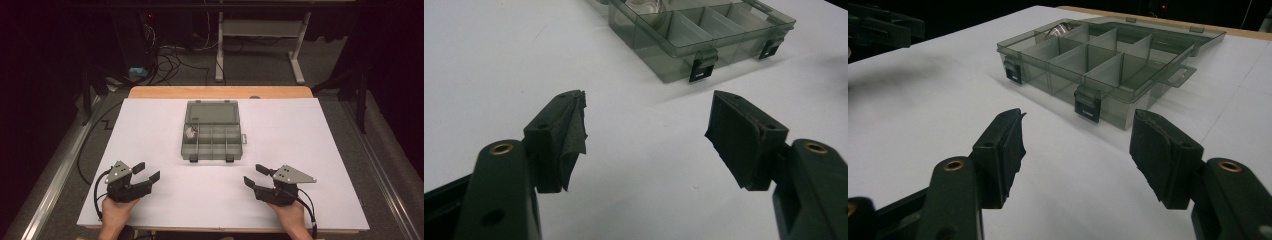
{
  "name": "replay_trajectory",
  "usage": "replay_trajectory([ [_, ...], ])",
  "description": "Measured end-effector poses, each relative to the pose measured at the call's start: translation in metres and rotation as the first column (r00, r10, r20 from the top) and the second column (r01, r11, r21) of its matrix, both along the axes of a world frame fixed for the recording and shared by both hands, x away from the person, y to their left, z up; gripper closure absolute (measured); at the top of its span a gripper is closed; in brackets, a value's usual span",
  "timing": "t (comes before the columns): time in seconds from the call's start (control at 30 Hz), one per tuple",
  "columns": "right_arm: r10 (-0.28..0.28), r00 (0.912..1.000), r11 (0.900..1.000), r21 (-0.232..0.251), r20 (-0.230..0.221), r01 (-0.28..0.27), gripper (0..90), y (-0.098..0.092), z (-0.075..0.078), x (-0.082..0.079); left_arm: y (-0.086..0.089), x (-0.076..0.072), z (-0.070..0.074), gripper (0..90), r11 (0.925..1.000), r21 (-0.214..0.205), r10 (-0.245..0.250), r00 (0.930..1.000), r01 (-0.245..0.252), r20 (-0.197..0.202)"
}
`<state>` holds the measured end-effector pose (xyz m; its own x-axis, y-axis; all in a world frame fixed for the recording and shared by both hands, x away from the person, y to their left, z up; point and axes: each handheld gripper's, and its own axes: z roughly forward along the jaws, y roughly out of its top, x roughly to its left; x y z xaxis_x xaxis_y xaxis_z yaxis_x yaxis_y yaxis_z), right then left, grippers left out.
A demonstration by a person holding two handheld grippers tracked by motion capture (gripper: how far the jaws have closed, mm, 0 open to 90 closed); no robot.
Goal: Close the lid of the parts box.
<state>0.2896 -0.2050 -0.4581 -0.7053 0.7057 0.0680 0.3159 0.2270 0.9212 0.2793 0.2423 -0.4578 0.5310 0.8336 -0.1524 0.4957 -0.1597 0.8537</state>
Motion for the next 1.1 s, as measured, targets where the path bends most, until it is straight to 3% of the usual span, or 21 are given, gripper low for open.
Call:
replay_trajectory([
  [0.37, 0.001, 0.9998, 0.9998, 0.019, -0.022, -0.001, 43.0, 0.007, 0.004, 0.014, 0.0, 0.0, 0.0, 32.2, 1.0, 0.001, 0.0, 1.0, 0.0, 0.004],
  [0.47, -0.005, 0.9989, 0.9993, 0.036, -0.048, 0.006, 44.5, 0.006, 0.006, 0.02, 0.0, 0.0, 0.0, 32.4, 1.0, 0.001, -0.001, 1.0, 0.0, 0.006],
  [0.7, -0.013, 0.9948, 0.9997, 0.022, -0.101, 0.015, 49.6, 0.006, 0.01, 0.034, -0.001, 0.0, 0.0, 32.6, 1.0, 0.004, -0.003, 1.0, 0.003, 0.005],
  [0.87, -0.015, 0.9833, 0.9999, 0.006, -0.181, 0.016, 52.9, 0.006, 0.017, 0.046, -0.001, 0.0, -0.001, 32.6, 1.0, 0.007, -0.006, 1.0, 0.006, 0.004],
  [1.1, -0.019, 0.9729, 0.9987, -0.051, -0.23, 0.007, 55.9, 0.01, 0.028, 0.063, -0.002, 0.0, -0.001, 32.6, 1.0, 0.005, -0.008, 1.0, 0.008, 0.003],
])
